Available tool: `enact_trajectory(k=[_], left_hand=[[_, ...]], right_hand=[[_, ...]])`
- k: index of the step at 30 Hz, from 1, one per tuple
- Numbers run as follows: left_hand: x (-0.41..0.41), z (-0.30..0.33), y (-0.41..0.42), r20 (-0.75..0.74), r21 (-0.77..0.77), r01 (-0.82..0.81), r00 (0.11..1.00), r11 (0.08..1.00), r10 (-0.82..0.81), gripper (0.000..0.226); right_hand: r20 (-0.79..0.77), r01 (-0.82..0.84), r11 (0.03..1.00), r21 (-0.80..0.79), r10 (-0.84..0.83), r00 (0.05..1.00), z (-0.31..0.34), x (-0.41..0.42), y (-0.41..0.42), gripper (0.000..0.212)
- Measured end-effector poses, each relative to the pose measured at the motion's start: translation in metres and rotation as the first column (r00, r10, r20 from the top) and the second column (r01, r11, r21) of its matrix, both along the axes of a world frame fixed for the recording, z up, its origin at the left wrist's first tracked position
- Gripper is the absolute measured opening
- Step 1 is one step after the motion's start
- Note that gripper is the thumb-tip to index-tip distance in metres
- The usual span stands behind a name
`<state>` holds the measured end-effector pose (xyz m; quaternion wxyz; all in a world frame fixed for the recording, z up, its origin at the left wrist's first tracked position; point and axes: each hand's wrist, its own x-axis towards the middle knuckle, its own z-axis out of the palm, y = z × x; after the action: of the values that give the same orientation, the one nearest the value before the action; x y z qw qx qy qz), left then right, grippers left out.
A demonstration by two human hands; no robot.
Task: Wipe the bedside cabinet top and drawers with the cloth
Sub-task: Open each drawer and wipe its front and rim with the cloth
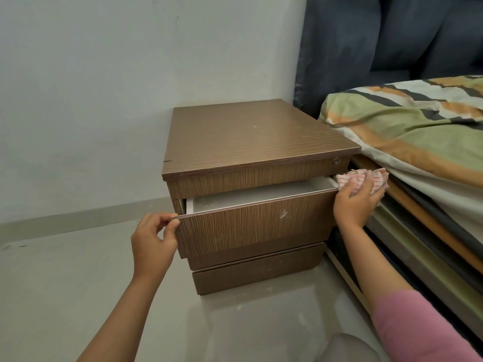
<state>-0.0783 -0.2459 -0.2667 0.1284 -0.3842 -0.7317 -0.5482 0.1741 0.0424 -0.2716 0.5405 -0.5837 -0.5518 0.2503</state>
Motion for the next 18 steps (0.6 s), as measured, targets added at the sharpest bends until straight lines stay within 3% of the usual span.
enact_trajectory(k=[5,10,15,18], left_hand=[[0.001,0.0,0.001,-0.002,-0.001,-0.017,1.0,1.0,0.017,0.012],[0.002,0.003,0.001,-0.017,-0.035,-0.02,1.0,0.999,0.019,0.01],[-0.003,0.003,-0.001,-0.054,-0.058,-0.005,0.999,0.998,0.002,0.011],[-0.003,0.002,-0.001,-0.056,-0.053,-0.004,0.998,0.999,0.001,0.011]], right_hand=[[-0.221,0.027,1.0,0.014,-0.023,0.975,-0.002,-0.013,-0.005,0.058],[-0.391,0.027,0.989,-0.142,-0.081,0.917,-0.025,-0.045,-0.036,0.06],[-0.668,-0.141,0.954,-0.265,-0.075,0.741,-0.059,-0.052,-0.06,0.06],[-0.659,-0.145,0.95,-0.276,-0.077,0.748,-0.048,-0.057,-0.064,0.061]])
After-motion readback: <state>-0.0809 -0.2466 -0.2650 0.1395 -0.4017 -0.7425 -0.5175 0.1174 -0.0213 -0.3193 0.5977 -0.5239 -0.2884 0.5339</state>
